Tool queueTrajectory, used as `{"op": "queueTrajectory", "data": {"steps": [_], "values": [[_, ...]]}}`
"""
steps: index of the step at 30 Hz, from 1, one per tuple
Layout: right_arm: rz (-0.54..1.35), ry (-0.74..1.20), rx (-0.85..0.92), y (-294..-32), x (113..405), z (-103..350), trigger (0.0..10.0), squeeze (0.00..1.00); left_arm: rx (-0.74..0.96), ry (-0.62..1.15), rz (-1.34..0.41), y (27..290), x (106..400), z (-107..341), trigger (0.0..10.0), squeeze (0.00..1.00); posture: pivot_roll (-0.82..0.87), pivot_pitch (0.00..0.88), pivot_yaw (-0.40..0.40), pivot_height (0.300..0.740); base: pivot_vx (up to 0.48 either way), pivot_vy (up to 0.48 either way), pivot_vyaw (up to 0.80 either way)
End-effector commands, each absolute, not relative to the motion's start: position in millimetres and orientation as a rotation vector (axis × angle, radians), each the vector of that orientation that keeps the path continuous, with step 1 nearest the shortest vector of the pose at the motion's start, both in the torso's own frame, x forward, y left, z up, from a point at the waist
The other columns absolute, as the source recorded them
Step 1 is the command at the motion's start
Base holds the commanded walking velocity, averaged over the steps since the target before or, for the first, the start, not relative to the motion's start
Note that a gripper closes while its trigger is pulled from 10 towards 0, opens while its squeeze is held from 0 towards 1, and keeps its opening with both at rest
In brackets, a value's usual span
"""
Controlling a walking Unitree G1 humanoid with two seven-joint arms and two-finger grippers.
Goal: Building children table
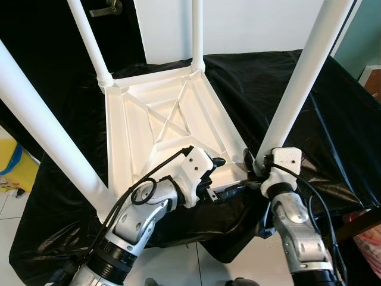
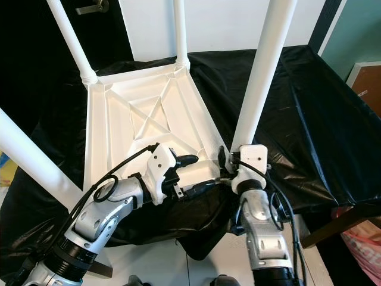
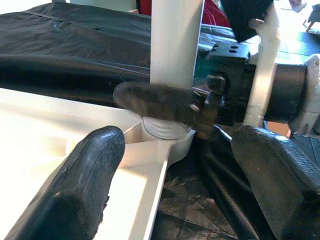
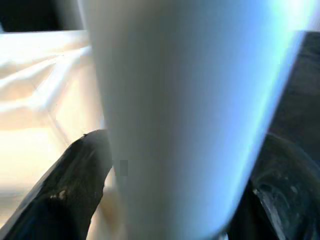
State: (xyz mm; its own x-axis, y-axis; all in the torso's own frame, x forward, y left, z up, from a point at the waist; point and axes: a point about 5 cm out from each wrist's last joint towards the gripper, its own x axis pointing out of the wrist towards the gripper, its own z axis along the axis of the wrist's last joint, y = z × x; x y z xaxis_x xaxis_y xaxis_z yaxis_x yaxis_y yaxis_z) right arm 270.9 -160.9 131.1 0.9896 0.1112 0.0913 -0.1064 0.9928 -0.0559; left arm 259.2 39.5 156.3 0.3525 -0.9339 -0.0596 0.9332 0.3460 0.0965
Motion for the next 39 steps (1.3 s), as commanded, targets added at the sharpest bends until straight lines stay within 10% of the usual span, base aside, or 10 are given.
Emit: {"op": "queueTrajectory", "data": {"steps": [1, 4, 5, 22, 23, 24, 25, 39], "values": [[0.187, -0.098, -0.033, -169, 269, 131, 10.0, 0.85, 0.134, -0.008, -1.242, 38, 257, 157, 10.0, 0.0, -0.15, 0.061, 0.035, 0.74, 0.0, 0.0, 0.0], [0.247, -0.096, -0.031, -176, 268, 133, 10.0, 0.85, 0.135, -0.008, -1.242, 39, 258, 157, 10.0, 0.0, -0.15, 0.061, 0.035, 0.74, 0.0, 0.0, 0.0], [0.333, -0.092, -0.057, -179, 268, 134, 10.0, 0.0, 0.148, -0.006, -1.241, 39, 258, 156, 10.0, 0.0, -0.14, 0.056, 0.04, 0.74, 0.0, 0.0, 0.0], [0.62, -0.031, -0.188, -194, 291, 139, 10.0, 0.0, 0.169, -0.005, -1.238, 40, 260, 155, 10.0, 0.0, -0.13, 0.031, 0.029, 0.74, 0.0, 0.0, 0.0], [0.627, -0.025, -0.199, -192, 294, 138, 7.5, 0.0, 0.17, -0.006, -1.237, 40, 260, 155, 10.0, 0.0, -0.13, 0.031, 0.029, 0.74, 0.0, 0.0, 0.0], [0.627, -0.025, -0.199, -192, 294, 138, 7.5, 0.0, 0.17, -0.006, -1.237, 40, 260, 155, 10.0, 0.0, -0.13, 0.031, 0.029, 0.74, 0.0, 0.0, 0.0], [0.636, -0.02, -0.204, -190, 296, 136, 0.0, 0.0, 0.17, -0.007, -1.237, 39, 260, 155, 10.0, 0.0, -0.13, 0.028, 0.024, 0.74, 0.0, 0.0, 0.0], [0.606, 0.023, -0.238, -190, 297, 120, 0.0, 0.0, 0.169, -0.005, -1.232, 39, 259, 154, 10.0, 0.0, -0.12, 0.026, 0.017, 0.74, 0.0, 0.0, 0.0]]}}
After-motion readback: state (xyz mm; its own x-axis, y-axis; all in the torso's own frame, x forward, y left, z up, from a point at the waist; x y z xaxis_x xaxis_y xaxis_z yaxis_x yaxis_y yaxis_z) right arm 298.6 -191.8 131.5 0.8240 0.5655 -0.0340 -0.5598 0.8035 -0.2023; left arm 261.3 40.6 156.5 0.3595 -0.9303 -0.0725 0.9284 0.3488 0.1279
